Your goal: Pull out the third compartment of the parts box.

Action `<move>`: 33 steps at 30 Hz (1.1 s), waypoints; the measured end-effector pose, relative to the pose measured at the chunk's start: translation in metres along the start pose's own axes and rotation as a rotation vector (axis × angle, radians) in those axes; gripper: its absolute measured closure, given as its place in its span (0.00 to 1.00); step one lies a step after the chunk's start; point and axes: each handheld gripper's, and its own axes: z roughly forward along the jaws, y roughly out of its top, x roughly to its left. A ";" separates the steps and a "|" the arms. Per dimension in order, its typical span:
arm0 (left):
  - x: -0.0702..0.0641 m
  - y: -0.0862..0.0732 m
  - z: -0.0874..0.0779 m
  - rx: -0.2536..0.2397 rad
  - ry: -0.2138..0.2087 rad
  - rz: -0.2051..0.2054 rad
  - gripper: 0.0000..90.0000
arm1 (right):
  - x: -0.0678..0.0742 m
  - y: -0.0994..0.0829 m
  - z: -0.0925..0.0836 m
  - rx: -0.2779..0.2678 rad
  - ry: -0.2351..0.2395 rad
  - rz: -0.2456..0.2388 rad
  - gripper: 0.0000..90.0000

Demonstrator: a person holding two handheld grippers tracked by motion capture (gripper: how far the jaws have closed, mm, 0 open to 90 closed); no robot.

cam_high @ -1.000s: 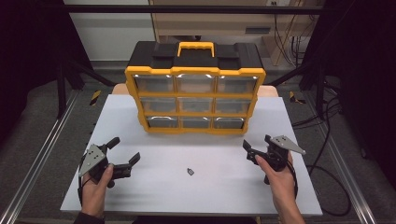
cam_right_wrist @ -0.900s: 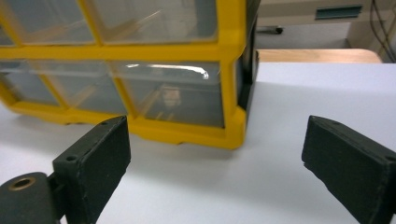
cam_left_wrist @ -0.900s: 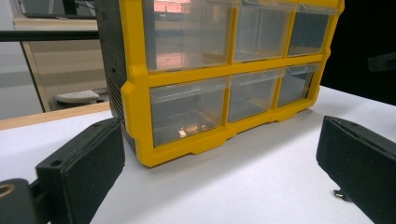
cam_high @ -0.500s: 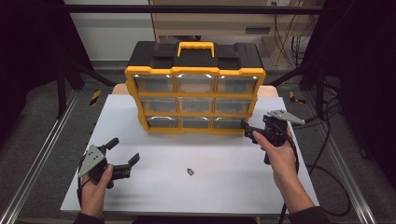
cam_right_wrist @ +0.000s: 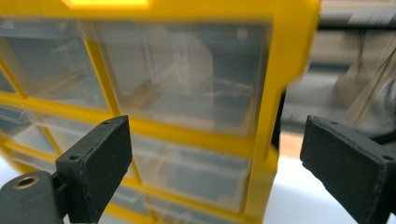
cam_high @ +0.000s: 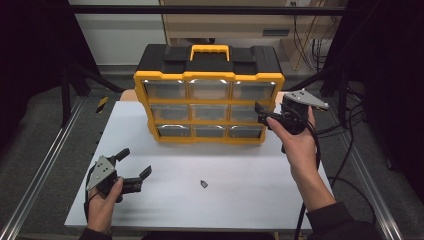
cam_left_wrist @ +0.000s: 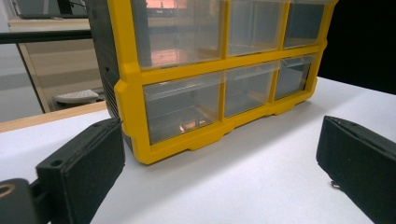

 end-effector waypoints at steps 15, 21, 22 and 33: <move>-0.003 0.000 0.002 0.013 -0.007 0.027 0.01 | 0.025 0.012 -0.010 -0.104 -0.279 -0.589 0.19; -0.004 0.000 0.001 0.014 -0.002 0.031 0.01 | 0.036 0.007 -0.007 -0.110 -0.350 -0.764 0.26; -0.004 0.000 0.001 0.014 -0.002 0.032 0.01 | 0.038 0.006 -0.007 -0.116 -0.364 -0.802 0.28; -0.005 -0.001 0.003 0.030 -0.004 0.050 0.02 | 0.052 -0.003 0.002 -0.131 -0.440 -1.116 0.60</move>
